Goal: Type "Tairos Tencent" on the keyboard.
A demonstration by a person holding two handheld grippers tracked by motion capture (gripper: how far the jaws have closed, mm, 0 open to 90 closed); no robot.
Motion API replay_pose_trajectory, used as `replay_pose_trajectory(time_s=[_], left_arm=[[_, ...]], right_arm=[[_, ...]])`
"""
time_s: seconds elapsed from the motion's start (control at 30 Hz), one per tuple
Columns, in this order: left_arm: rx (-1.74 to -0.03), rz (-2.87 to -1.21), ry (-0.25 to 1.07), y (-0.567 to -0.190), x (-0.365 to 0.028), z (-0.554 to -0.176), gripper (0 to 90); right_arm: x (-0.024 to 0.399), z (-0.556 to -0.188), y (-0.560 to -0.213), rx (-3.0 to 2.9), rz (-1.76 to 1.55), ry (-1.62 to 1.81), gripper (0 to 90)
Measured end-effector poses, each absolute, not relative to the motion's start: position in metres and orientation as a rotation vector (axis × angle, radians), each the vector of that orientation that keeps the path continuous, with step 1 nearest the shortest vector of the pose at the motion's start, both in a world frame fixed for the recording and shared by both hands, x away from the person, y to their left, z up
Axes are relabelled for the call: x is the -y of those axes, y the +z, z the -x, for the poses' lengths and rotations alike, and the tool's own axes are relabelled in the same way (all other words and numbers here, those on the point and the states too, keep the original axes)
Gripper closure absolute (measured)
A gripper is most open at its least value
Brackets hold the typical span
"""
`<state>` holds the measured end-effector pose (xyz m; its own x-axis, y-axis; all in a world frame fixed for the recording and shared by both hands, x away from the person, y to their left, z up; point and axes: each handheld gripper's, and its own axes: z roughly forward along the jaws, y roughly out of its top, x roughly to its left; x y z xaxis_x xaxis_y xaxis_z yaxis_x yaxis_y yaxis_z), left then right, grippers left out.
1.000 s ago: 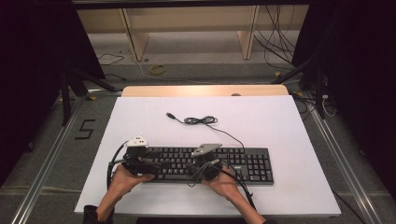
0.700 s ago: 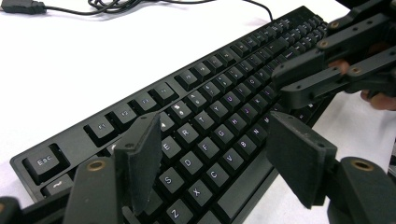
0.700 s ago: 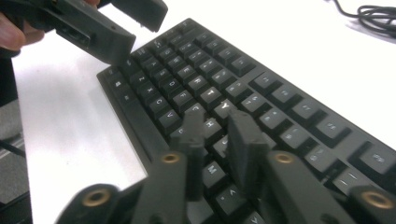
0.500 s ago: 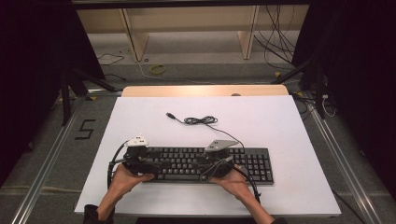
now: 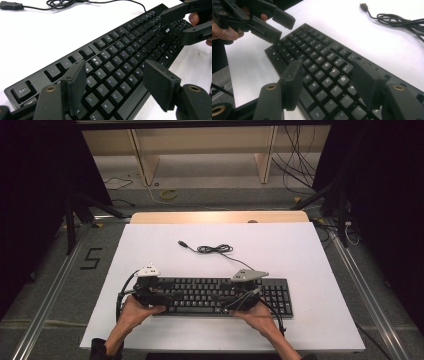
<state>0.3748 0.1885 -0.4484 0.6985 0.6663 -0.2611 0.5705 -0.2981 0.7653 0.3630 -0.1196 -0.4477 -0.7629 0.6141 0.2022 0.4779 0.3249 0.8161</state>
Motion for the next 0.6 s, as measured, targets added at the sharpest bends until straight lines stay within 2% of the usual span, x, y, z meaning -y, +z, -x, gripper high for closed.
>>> replay_pose_trajectory(time_s=[0.43, 0.6], left_arm=[[-0.945, -2.009, 0.126, -0.451, -0.18, -0.38, 36.2], [-0.939, -2.04, 0.138, -0.453, -0.175, -0.384, 42.6]], right_arm=[[0.135, -0.355, -0.447, -2.402, -1.041, 1.425, 37.7], [0.14, -0.351, -0.448, -2.39, -1.049, 1.426, 36.9]])
